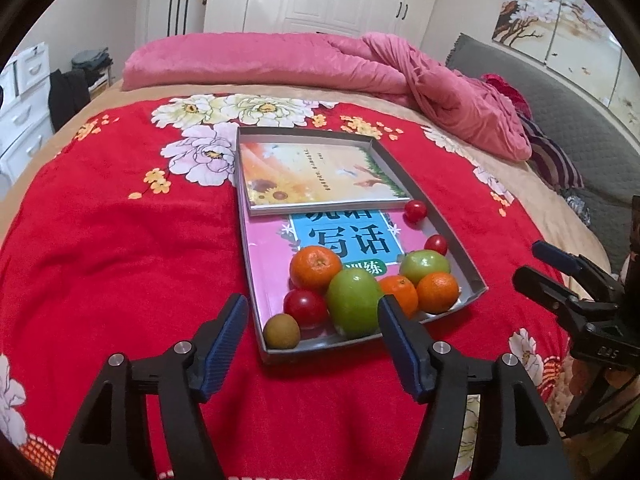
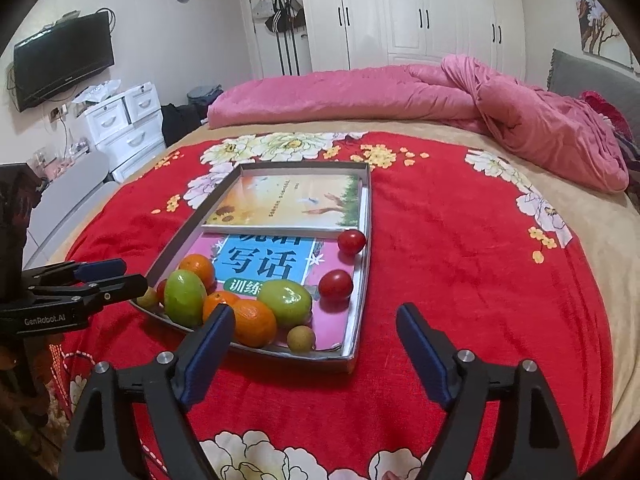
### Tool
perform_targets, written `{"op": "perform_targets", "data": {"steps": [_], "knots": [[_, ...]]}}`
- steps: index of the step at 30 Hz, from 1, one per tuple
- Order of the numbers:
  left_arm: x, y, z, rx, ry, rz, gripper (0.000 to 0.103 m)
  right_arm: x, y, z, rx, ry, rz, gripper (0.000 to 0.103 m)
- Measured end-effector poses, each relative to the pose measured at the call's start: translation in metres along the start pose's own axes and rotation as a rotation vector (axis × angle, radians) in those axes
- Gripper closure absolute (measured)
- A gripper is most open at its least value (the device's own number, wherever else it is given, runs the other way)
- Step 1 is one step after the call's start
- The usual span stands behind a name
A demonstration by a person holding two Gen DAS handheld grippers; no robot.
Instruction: Organize fruits
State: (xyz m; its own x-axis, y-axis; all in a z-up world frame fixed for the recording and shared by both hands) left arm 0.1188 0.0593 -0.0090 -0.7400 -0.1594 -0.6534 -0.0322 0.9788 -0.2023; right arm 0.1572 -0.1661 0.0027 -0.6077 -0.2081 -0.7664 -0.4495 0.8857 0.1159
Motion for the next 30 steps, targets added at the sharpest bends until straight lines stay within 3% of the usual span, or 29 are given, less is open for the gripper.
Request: {"op": "perform_targets", "data": {"steps": [2, 7, 18, 30], "knots": [[0.002, -0.001, -0.005, 0.003, 0.001, -0.012, 0.025, -0.002, 0.001, -0.008, -0.005, -0.025, 0.002, 0.010], [0.003, -0.006, -0.017, -0.016, -0.018, -0.016, 0.024, -0.004, 0.008, -0.025, -0.013, -0.067, -0.009, 0.003], [0.012, -0.016, -0.038, -0.023, -0.011, -0.063, 0.024, 0.000, 0.016, -0.054, 0.014, -0.137, -0.029, 0.001], [0.062, -0.033, -0.044, -0.039, 0.063, -0.091, 0.024, 0.025, 0.024, -0.065, -0.010, -0.070, -0.003, 0.001]]}}
Point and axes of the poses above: each gripper's, at about its wrist camera, not at the fingertips, and z roughly the way its jaws point, y to its left, x to its underside, the point moved 3 cm from there along z, roughly the way its jaws point, and after that the axes turned 1 degree about -y, right-handed, at the moved point
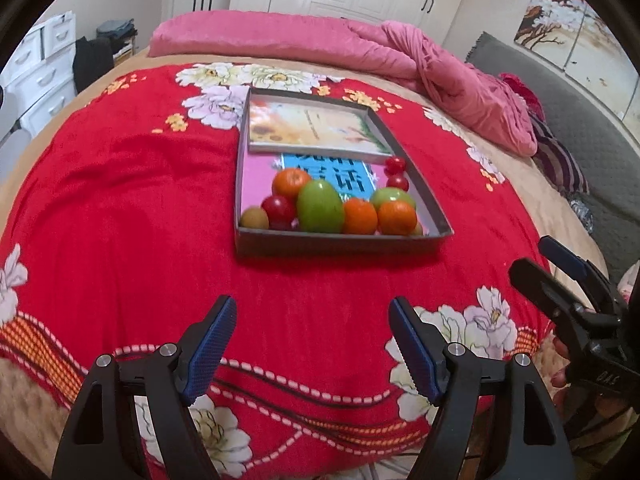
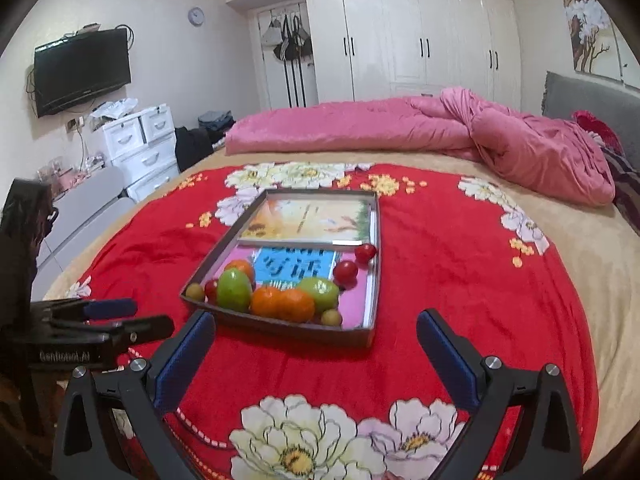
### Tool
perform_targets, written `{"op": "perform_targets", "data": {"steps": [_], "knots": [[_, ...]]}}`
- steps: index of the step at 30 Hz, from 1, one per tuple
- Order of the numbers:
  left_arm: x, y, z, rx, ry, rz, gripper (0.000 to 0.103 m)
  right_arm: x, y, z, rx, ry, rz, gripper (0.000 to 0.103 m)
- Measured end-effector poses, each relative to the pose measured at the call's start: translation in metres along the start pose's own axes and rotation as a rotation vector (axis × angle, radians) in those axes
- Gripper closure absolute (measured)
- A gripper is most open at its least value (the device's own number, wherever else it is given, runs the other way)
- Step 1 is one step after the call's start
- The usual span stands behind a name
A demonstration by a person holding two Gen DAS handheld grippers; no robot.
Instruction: Organize fruits
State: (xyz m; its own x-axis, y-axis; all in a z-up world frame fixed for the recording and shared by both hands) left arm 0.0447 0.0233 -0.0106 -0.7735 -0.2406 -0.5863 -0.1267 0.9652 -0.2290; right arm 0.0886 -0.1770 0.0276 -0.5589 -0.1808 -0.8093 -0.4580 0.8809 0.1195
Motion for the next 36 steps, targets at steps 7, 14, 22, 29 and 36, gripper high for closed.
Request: {"op": "perform_targets", "data": {"steps": [7, 14, 22, 29, 36], "knots": [[0.002, -0.002, 0.002, -0.002, -0.001, 0.004, 0.024, 0.018, 0.001, -0.001, 0.012, 0.044, -0.009, 0.001], [0.001, -0.003, 0.002, -0.007, -0.003, 0.012, 0.024, 0.026, 0.004, 0.002, 0.002, 0.065, 0.000, 0.001], [0.001, -0.007, 0.000, -0.010, -0.008, 0.032, 0.024, 0.027, 0.004, 0.003, 0.002, 0.070, 0.008, 0.001], [0.001, -0.008, 0.000, -0.013, -0.009, 0.036, 0.024, 0.028, 0.005, 0.005, 0.005, 0.076, 0.005, 0.001], [0.001, -0.008, 0.001, -0.020, -0.004, 0.034, 0.024, 0.028, 0.005, 0.006, 0.006, 0.075, 0.006, 0.001]]}}
Point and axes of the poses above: each gripper's, at about its wrist camera, not at the fingertips, and z roughly the way its jaws point, y to its left, x to its underside, the point moved 3 cm from there along z, roughly the way its jaws point, and after that the axes turned 1 degree about -y, right-handed, at the moved point
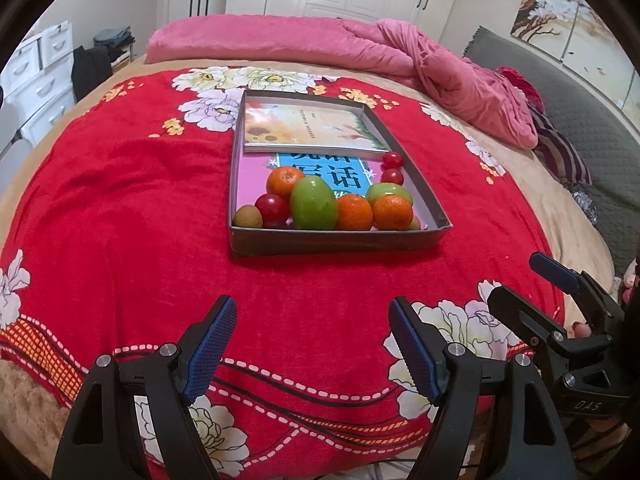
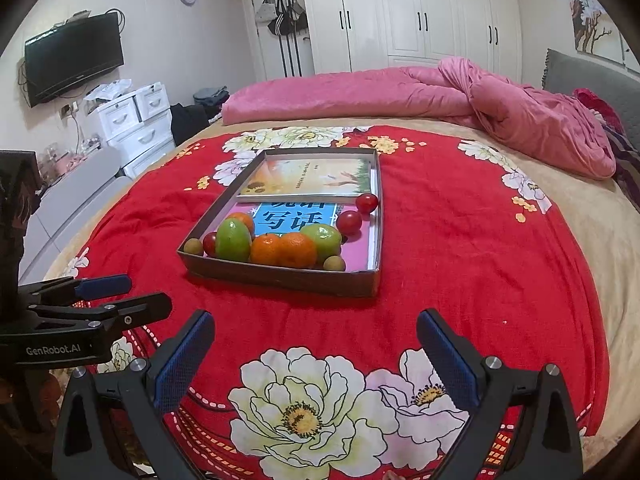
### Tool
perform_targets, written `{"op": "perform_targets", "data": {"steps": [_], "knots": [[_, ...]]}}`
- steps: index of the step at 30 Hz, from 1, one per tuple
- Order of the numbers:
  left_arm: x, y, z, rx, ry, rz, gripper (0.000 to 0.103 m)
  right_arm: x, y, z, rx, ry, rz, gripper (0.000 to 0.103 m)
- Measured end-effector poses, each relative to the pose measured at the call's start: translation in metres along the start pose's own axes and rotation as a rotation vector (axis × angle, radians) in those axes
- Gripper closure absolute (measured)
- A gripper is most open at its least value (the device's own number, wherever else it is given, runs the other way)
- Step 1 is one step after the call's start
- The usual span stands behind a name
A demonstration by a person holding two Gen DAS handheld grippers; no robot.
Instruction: Organize fruits
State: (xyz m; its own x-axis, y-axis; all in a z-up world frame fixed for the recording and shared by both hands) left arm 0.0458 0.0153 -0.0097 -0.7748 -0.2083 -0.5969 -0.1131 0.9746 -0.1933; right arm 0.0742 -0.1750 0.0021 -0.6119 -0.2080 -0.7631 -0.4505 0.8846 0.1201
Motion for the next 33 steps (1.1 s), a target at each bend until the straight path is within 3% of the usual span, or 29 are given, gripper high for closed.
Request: {"op": "perform_targets", "data": {"steps": [33], "knots": [[-0.0015, 0.0021, -0.0040, -0.002, -0.008, 0.001, 0.024, 0.0028, 0.0002, 0.0000, 0.001, 0.008, 0.001, 0.001]]}}
Point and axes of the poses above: each gripper's, at about its wrist camera, not at the fingertips, and z roughly the way its jaws point, y to its left, x to its underside, the point moved 3 cm from there along z, roughly the way its jaws point, and after that the axes turned 1 degree about -y, right-handed, at the moved point
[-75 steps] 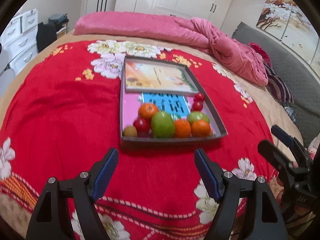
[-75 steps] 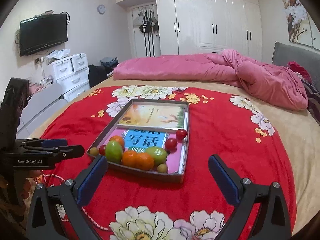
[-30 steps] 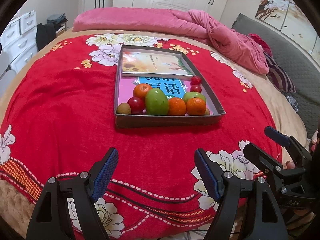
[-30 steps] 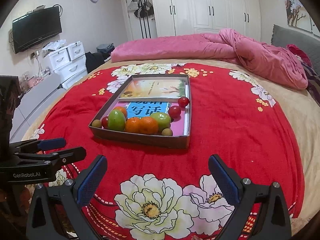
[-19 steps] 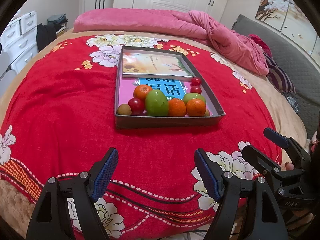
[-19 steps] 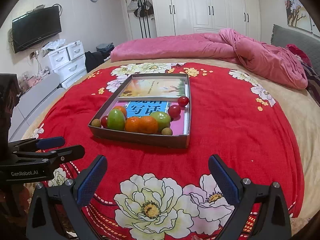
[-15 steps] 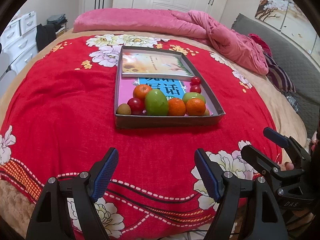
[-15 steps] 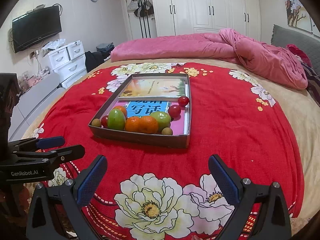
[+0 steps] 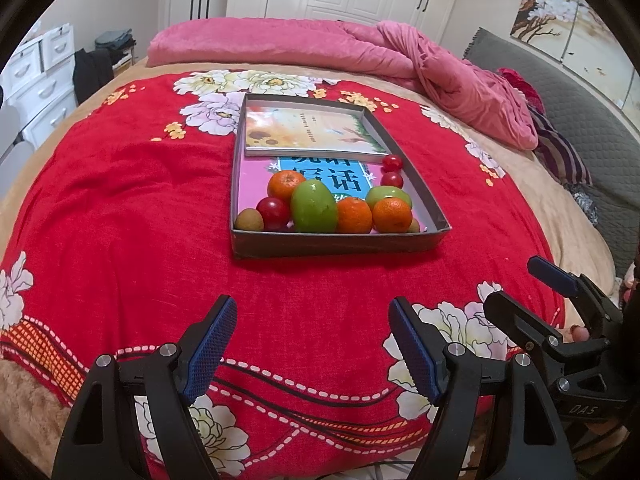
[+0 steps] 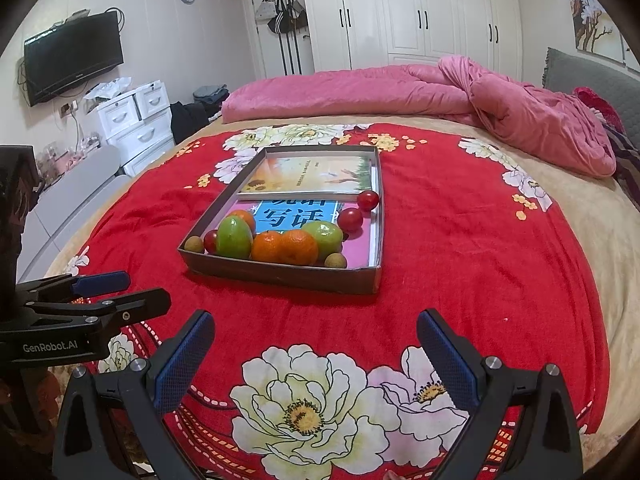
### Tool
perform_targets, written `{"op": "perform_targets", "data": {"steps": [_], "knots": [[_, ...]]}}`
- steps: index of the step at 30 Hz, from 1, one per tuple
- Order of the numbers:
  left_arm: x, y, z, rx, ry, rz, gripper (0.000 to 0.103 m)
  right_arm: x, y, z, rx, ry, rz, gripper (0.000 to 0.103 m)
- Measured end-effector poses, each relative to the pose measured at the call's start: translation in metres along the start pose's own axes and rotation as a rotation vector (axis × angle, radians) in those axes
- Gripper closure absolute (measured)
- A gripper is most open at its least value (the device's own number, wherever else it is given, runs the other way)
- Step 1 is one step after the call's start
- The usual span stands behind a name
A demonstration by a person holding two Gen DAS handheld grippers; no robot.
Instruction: Organize fruits
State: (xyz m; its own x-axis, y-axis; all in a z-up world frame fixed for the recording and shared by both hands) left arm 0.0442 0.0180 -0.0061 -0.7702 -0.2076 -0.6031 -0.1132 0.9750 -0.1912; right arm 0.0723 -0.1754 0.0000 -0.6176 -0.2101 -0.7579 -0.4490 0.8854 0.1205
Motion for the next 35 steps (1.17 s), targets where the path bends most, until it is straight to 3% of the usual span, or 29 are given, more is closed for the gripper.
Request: {"op": "perform_targets", "data": {"steps": [27, 35], "knots": [[-0.001, -0.003, 0.001, -0.029, -0.005, 0.028, 0.024, -0.002, -0.011, 0.003, 0.017, 0.005, 0.025, 0.001], [-0.021, 0.047, 0.017, -0.101, -0.020, -0.092, 0.024, -0.001, -0.026, 0.015, 0.062, 0.029, 0.044, 0.001]]}}
Point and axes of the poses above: each gripper's, at about its wrist camera, not at the fingertips, and z roughly the way its jaws point, y to its left, x to its underside, the point moved 3 cm from there along z, roughly the way its jaws point, and after that the axes turned 1 degree about -y, right-handed, at the moved point
